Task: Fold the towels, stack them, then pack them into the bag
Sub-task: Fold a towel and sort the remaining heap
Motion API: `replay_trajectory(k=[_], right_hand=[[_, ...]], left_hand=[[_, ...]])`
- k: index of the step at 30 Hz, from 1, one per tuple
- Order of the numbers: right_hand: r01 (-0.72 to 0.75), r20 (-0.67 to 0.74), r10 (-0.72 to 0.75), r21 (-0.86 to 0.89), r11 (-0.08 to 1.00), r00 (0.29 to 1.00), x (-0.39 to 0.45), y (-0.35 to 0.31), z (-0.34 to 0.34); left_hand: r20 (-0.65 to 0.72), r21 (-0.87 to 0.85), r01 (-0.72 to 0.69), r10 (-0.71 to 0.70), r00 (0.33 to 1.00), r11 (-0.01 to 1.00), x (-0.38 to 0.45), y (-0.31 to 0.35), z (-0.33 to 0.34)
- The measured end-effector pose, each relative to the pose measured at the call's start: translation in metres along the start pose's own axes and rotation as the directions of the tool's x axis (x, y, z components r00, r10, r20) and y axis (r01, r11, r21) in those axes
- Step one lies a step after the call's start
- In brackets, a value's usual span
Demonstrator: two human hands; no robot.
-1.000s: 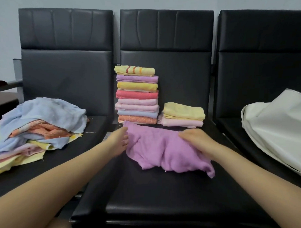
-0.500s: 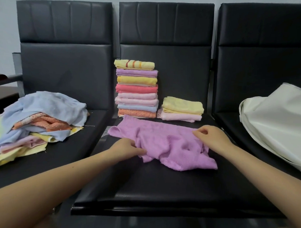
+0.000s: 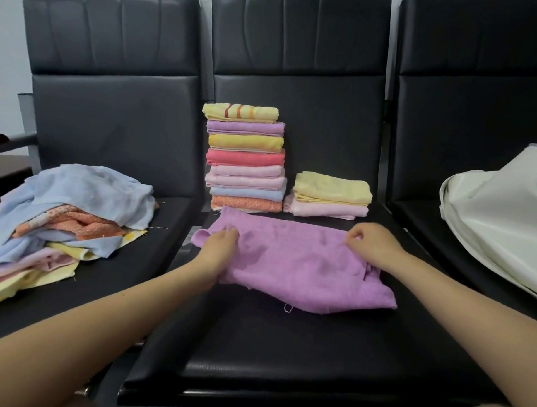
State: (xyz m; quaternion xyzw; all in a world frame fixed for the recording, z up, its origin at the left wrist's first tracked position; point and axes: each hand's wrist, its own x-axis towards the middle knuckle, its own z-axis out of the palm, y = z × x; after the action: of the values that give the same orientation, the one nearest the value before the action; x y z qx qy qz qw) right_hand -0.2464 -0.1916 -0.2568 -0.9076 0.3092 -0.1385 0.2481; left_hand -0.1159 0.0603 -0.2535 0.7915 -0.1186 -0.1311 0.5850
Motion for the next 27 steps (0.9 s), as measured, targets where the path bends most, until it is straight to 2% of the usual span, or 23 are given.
replay_trajectory(k=[2,4,6,7,9,11,12,14,15,17,19,21,24,26,27], right_hand=[[-0.010,-0.204,0.034,0.116,0.993,0.978,0.010,-0.003,-0.006],[-0.061,-0.285,0.188,0.402,0.914,0.940,0.024,-0.008,-0.013],[-0.128,-0.165,0.357,0.733,0.668,0.920,0.036,-0.012,-0.019],[-0.129,-0.091,0.359,0.828,0.545,0.929,0.041,-0.012,-0.021],[-0.107,-0.019,0.275,0.894,0.435,0.961,0.052,-0.007,-0.016],[-0.128,0.046,0.210,0.909,0.397,0.977,0.053,-0.005,-0.006],[-0.149,0.065,0.207,0.895,0.421,0.976,0.052,-0.005,-0.001],[-0.161,0.037,0.203,0.750,0.641,0.979,0.047,-0.003,0.004],[-0.143,-0.009,0.193,0.634,0.760,0.981,0.042,-0.004,0.004],[-0.063,-0.133,0.136,0.444,0.894,0.982,0.034,-0.002,0.001],[-0.023,-0.181,0.080,0.299,0.954,0.980,0.023,0.004,-0.002],[-0.027,-0.164,0.057,0.179,0.984,0.985,0.012,0.010,-0.005],[-0.085,-0.128,0.093,0.067,0.994,0.987,-0.007,0.011,-0.013],[-0.146,-0.050,0.149,0.061,0.987,0.988,-0.023,0.009,-0.019],[-0.177,0.038,0.174,0.079,0.981,0.984,-0.032,0.007,-0.023]], left_hand=[[0.098,0.292,-0.127,0.102,0.990,0.948,0.006,-0.008,-0.004],[0.180,0.477,-0.249,0.183,0.966,0.843,0.008,-0.013,-0.007],[0.237,0.554,-0.320,0.223,0.946,0.768,0.008,-0.014,-0.008],[0.253,0.573,-0.340,0.233,0.939,0.746,0.009,-0.014,-0.009],[0.270,0.572,-0.354,0.238,0.933,0.740,0.010,-0.015,-0.012],[0.277,0.514,-0.352,0.237,0.931,0.782,0.015,-0.018,-0.018],[0.284,0.480,-0.349,0.234,0.930,0.805,0.017,-0.020,-0.022],[0.315,0.410,-0.359,0.240,0.918,0.838,0.019,-0.022,-0.030],[0.335,0.383,-0.367,0.243,0.910,0.847,0.020,-0.024,-0.034],[0.358,0.364,-0.378,0.247,0.901,0.851,0.020,-0.028,-0.041],[0.365,0.363,-0.391,0.257,0.895,0.846,0.019,-0.031,-0.046],[0.387,0.353,-0.413,0.271,0.881,0.840,0.016,-0.034,-0.051],[0.422,0.367,-0.451,0.287,0.860,0.814,0.012,-0.037,-0.058],[0.470,0.410,-0.476,0.267,0.841,0.778,0.010,-0.038,-0.062],[0.505,0.440,-0.488,0.241,0.829,0.754,0.009,-0.038,-0.063]])
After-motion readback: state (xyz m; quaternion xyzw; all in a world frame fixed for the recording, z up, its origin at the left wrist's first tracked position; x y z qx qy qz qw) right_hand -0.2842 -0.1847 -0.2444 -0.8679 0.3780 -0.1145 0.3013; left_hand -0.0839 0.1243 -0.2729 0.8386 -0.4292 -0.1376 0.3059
